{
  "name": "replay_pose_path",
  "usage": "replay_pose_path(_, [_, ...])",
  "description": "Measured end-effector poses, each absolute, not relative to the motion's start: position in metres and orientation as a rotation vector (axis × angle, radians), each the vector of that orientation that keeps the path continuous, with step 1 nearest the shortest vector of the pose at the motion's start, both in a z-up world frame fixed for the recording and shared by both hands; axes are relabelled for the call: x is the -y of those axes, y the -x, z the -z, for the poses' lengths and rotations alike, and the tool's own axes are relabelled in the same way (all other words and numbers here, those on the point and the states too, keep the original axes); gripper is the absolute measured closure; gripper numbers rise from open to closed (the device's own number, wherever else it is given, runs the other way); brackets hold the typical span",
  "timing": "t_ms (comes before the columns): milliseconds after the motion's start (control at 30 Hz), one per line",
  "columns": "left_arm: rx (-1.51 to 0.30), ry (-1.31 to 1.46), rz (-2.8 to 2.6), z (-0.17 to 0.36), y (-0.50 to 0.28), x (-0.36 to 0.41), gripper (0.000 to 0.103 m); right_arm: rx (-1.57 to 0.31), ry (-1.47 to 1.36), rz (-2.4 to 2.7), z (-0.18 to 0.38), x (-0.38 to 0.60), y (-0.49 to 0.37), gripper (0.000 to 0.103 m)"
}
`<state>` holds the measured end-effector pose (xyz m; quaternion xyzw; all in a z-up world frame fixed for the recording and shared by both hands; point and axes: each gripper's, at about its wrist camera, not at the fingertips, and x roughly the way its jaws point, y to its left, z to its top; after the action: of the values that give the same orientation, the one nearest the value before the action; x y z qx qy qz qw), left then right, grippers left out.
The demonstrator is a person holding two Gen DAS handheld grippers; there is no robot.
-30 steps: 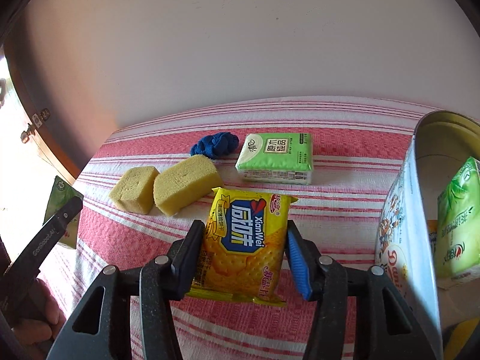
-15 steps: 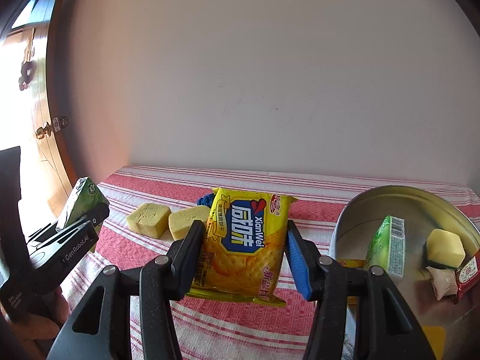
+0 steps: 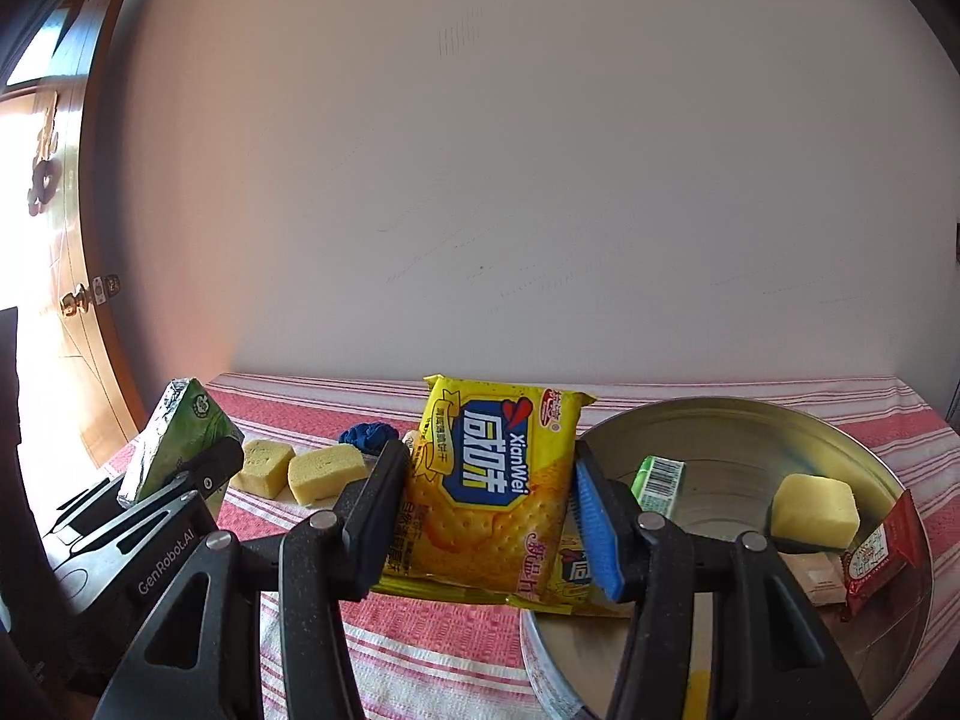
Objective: Organize objects
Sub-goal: 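Carry the juice carton and cracker packet over the silver tin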
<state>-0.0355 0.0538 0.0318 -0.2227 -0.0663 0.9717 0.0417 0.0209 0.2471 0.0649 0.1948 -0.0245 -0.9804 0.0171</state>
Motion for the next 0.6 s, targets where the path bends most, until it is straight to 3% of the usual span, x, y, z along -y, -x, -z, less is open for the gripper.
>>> replay_pose_path(600, [0.079, 0.632, -2.830, -0.047, 0.026, -0.157, 0.076, 0.174, -0.597, 3.183, -0.076, -0.344, -0.040, 0.047])
